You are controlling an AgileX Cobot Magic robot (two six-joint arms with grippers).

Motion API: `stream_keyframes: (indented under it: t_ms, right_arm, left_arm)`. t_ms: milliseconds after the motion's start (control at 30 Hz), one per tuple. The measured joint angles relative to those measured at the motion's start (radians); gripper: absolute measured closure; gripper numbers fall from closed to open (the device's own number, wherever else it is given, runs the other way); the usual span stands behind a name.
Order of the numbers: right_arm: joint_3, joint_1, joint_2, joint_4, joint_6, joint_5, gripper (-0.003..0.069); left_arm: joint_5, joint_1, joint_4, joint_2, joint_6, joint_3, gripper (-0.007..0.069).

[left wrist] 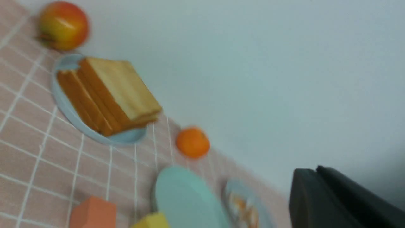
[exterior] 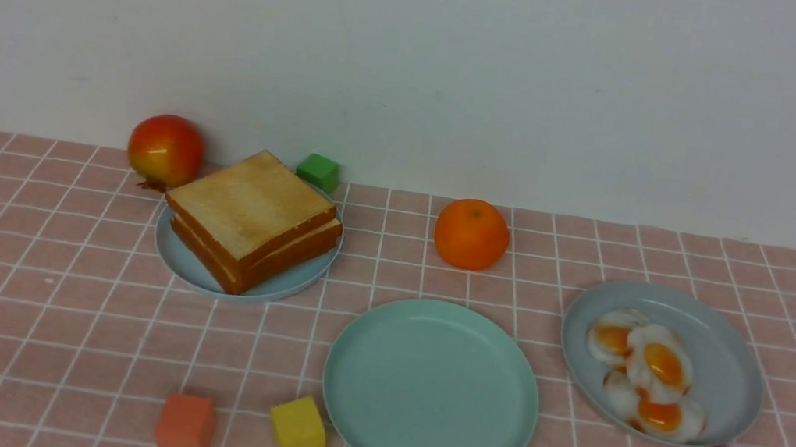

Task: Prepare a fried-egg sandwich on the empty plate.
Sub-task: Use the left arm to grab a slice of bread

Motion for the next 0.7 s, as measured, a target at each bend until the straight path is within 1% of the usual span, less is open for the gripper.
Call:
stream_keyframes:
  t_ms: [33,67,133,167,200,267,300,333,367,433,467,500,533,567,600,700]
  right_arm:
    - [0.0,0.0,0.0,0.0,0.0,0.0,0.042]
    - [0.0,0.0,0.0,0.0,0.0,0.0,0.042]
    - [0.0,0.0,0.0,0.0,0.0,0.0,0.042]
    - [0.0,0.0,0.0,0.0,0.0,0.0,0.042]
    - [0.0,0.0,0.0,0.0,0.0,0.0,0.042]
    - [0.0,0.0,0.0,0.0,0.0,0.0,0.042]
    - [0.0,0.0,0.0,0.0,0.0,0.0,0.042]
    - [0.0,0.0,0.0,0.0,0.0,0.0,0.042]
    - [0.0,0.0,0.0,0.0,0.0,0.0,0.042]
    - [0.0,0.0,0.0,0.0,0.0,0.0,0.042]
    - [0.0,0.0,0.0,0.0,0.0,0.0,0.042]
    - [0.0,0.0,0.0,0.0,0.0,0.0,0.042]
    - [0.0,0.0,0.0,0.0,0.0,0.0,0.042]
    - [0.0,0.0,0.0,0.0,0.0,0.0,0.042]
    - [0.0,0.0,0.0,0.0,0.0,0.0,0.042]
    - [0.0,0.0,0.0,0.0,0.0,0.0,0.042]
  left_arm:
    - [0.094,-0.005,0.038,0.089,0.046,-0.08,0.0612]
    - [0.122,-0.005,0.043,0.103,0.06,-0.091,0.0612]
    - [0.23,-0.005,0.102,0.238,0.113,-0.194,0.0613]
    - [0.336,-0.005,0.157,0.365,0.166,-0.282,0.0613]
    - [0.392,-0.005,0.187,0.444,0.191,-0.334,0.0613]
    - [0.446,-0.005,0.212,0.534,0.212,-0.382,0.0613]
    - [0.489,-0.006,0.23,0.644,0.228,-0.447,0.0613]
    - [0.492,-0.008,0.233,0.656,0.229,-0.46,0.0613]
    - [0.499,-0.028,0.244,0.758,0.251,-0.506,0.0613]
    - [0.496,-0.082,0.264,0.854,0.275,-0.548,0.0613]
    - [0.496,-0.09,0.268,0.854,0.275,-0.552,0.0613]
    - [0.485,-0.163,0.299,0.927,0.286,-0.582,0.0613]
    - [0.484,-0.163,0.299,0.935,0.287,-0.582,0.0613]
    - [0.475,-0.205,0.32,0.964,0.29,-0.599,0.0613]
    - [0.449,-0.272,0.362,1.025,0.293,-0.633,0.0613]
    - [0.409,-0.319,0.409,1.104,0.295,-0.699,0.0613]
